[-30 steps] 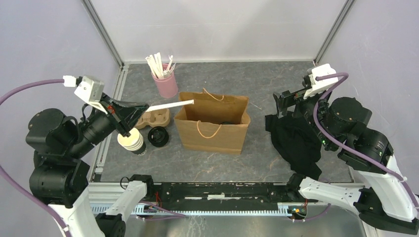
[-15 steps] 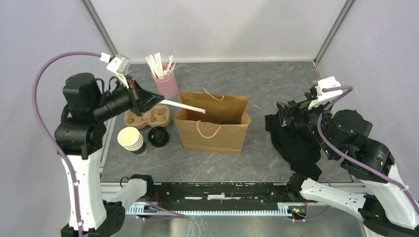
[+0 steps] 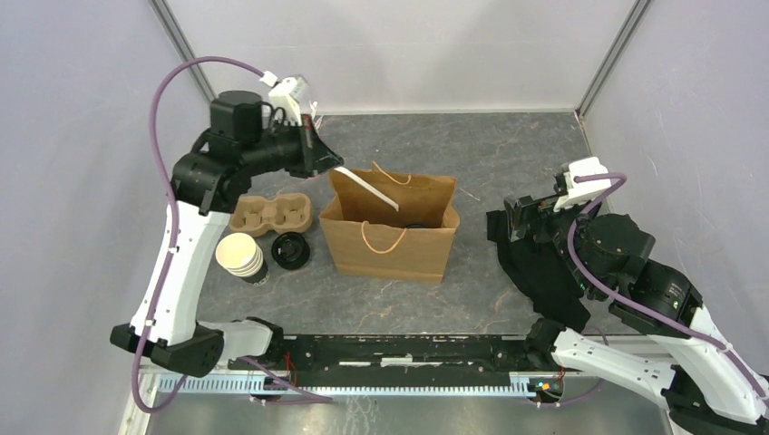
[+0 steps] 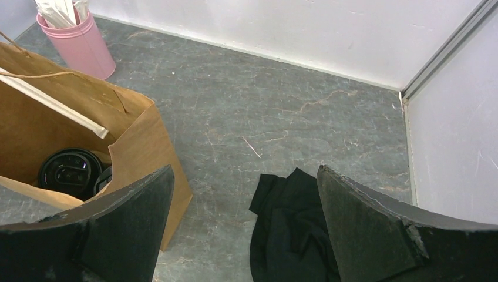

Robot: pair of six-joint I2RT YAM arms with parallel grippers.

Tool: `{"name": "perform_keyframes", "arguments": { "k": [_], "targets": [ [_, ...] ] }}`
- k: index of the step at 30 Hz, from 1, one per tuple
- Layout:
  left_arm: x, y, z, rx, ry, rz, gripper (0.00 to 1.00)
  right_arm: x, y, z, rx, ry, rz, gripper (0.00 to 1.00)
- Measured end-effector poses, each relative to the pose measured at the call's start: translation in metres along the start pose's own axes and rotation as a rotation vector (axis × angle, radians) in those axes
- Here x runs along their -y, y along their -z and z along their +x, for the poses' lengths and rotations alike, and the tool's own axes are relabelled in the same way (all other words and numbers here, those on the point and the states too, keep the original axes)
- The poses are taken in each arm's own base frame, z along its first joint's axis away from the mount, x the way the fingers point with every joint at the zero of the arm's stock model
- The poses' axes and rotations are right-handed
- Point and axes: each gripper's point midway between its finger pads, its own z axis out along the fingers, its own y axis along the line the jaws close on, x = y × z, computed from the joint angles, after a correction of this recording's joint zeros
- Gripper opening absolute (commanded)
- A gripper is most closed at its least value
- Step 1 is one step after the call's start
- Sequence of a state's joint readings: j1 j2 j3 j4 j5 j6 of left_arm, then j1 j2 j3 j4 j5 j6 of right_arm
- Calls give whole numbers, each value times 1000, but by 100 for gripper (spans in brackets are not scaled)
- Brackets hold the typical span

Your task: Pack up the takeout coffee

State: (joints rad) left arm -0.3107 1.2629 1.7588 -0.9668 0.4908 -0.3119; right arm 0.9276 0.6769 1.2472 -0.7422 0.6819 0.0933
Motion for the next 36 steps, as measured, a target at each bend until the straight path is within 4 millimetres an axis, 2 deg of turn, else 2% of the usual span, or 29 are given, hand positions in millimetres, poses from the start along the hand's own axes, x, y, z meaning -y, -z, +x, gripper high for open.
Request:
{"name": "perform_keyframes", "arguments": {
  "k": [4, 8, 13, 14, 17, 21, 22, 27, 32, 36],
  "targets": [
    [7, -12, 3, 7, -52, -52, 2, -1, -2, 1, -3, 2, 0, 98],
    [2, -15, -5, 67, -75, -113, 2, -2, -3, -2, 5, -3, 0, 98],
    [4, -32, 8, 66, -65, -121, 3, -8, -10, -1, -6, 9, -2, 98],
    [4, -37, 12, 57, -63, -124, 10, -10, -11, 0, -10, 12, -3, 98],
    [6, -47, 18, 41, -56, -128, 18, -14, -15, 1, -13, 15, -8, 98],
    [12, -52, 17, 45, -57, -104, 46, -17, -18, 7, -24, 25, -11, 98],
    [12, -52, 17, 46, -59, -101, 49, -17, -19, 8, -26, 26, -11, 98],
    [13, -51, 15, 53, -60, -102, 52, -18, -20, 13, -33, 35, -10, 98],
    [13, -44, 5, 81, -62, -123, 63, -18, -20, 12, -26, 32, -11, 98],
    [-2, -35, -13, 128, -37, -214, 66, -18, -20, 11, -25, 36, -11, 98]
  ]
}}
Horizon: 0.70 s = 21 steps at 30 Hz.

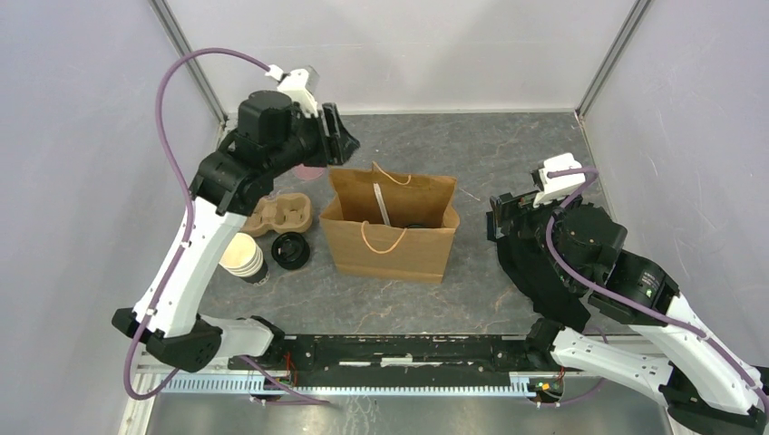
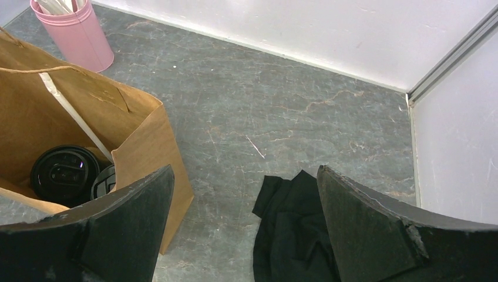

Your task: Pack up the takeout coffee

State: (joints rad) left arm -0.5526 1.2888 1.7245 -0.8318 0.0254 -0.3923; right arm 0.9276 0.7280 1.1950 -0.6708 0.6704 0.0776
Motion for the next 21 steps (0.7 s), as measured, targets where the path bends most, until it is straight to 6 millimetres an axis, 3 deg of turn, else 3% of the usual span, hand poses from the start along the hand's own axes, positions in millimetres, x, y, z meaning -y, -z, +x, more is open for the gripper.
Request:
{"name": "perform_keyframes", "arguments": {
  "k": [3, 8, 12, 15, 21],
  "targets": [
    [-29, -2, -21, 49, 31, -97, 67, 0, 0, 0, 0, 3, 0, 98],
    [-101, -11, -37, 80, 106, -288, 63, 1, 0, 1, -2, 8, 0, 98],
    [-155, -35, -32, 37, 157, -411, 58, 2, 2, 2, 0, 13, 1, 98],
    [-183, -62, -22, -20, 181, -460, 51, 3, 2, 1, 2, 22, 3, 98],
    [-216, -105, -15, -81, 183, -496, 49, 3, -2, 3, -14, 88, 5, 98]
  ]
}}
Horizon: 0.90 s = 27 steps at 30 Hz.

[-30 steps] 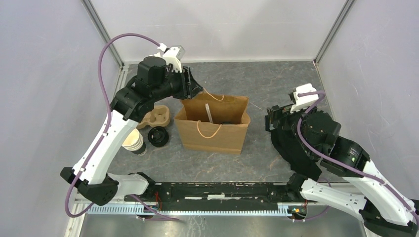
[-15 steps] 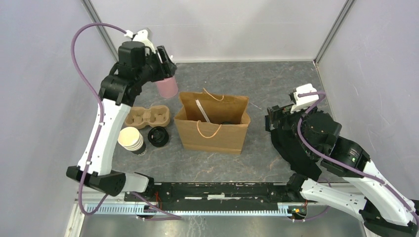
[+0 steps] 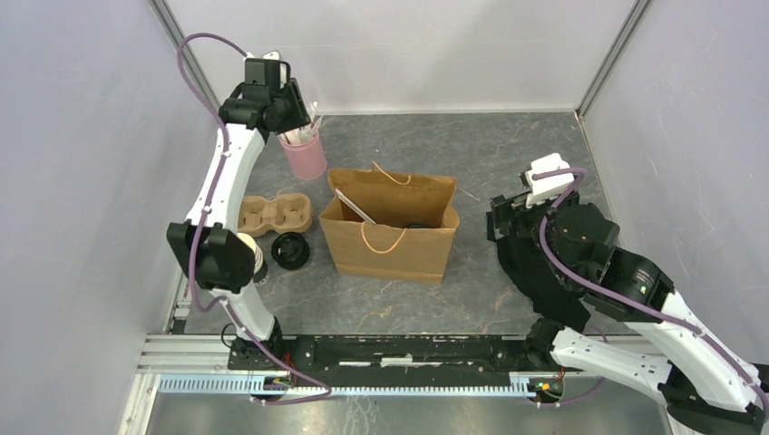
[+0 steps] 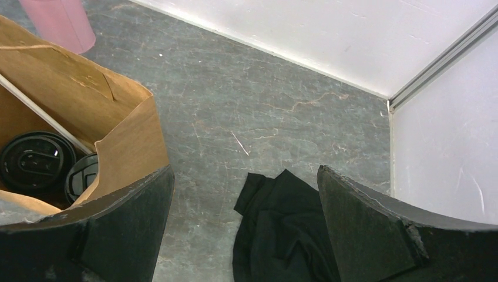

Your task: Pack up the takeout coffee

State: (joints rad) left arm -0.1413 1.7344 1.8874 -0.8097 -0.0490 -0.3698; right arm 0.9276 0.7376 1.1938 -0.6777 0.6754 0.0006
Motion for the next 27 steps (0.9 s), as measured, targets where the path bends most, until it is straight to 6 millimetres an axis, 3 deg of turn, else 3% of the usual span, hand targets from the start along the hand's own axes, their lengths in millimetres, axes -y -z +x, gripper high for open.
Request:
{"name": "perform_keyframes", "arguments": {
  "k": [8, 12, 16, 27],
  "targets": [
    [9, -44, -20, 31, -19, 16, 45, -3, -7, 4, -27, 84, 0, 98],
    [12, -70, -27, 47, -35, 22, 31, -4, -9, 5, -33, 106, -1, 98],
    [12, -91, -29, 51, -37, 15, 30, -4, -9, 6, -35, 114, 0, 98],
    [-11, -109, -40, 75, 29, -2, 32, -4, -11, 6, -40, 127, 3, 98]
  ]
}}
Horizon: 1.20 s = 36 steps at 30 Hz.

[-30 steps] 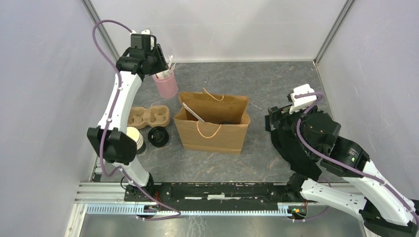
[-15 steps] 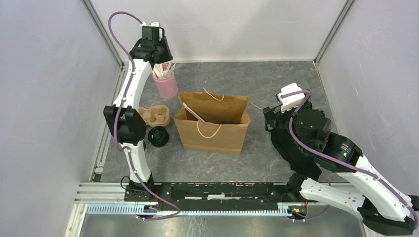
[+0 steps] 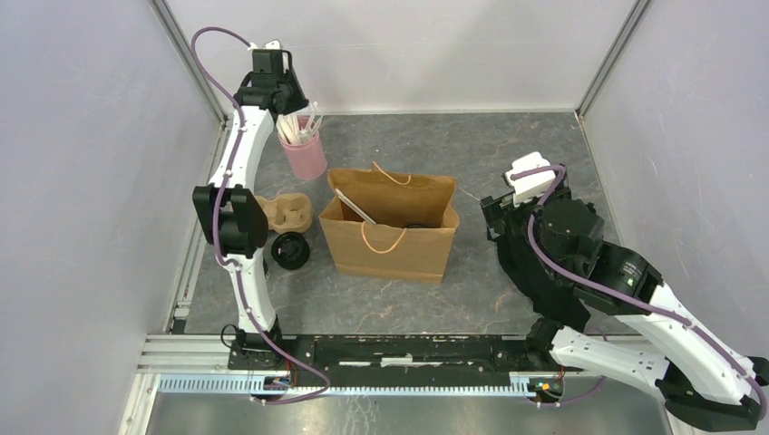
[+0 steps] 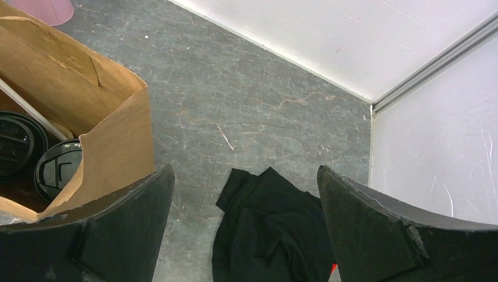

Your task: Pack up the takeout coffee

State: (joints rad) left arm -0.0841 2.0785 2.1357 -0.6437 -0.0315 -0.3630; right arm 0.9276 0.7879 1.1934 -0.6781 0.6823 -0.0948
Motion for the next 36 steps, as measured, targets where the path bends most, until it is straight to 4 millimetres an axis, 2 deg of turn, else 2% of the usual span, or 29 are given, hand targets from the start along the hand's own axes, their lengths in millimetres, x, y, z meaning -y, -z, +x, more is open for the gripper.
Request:
{"name": "perform_keyframes", "arguments": {
  "k": [9, 21, 26, 31, 36],
  "targets": [
    [1, -24, 10, -31, 38, 41, 34, -2, -3, 1, -9, 12, -1, 98],
    [10, -28, 9, -28, 60, 86, 32, -3, -4, 2, -16, 20, 4, 98],
    [11, -39, 16, -43, 76, 98, 21, -2, -5, 3, -19, 22, 8, 98],
    [8, -46, 23, -62, 84, 94, 3, -3, -6, 3, -21, 24, 8, 98],
    [8, -40, 9, -30, 86, 89, 2, -3, -6, 3, -21, 24, 8, 98]
  ]
}}
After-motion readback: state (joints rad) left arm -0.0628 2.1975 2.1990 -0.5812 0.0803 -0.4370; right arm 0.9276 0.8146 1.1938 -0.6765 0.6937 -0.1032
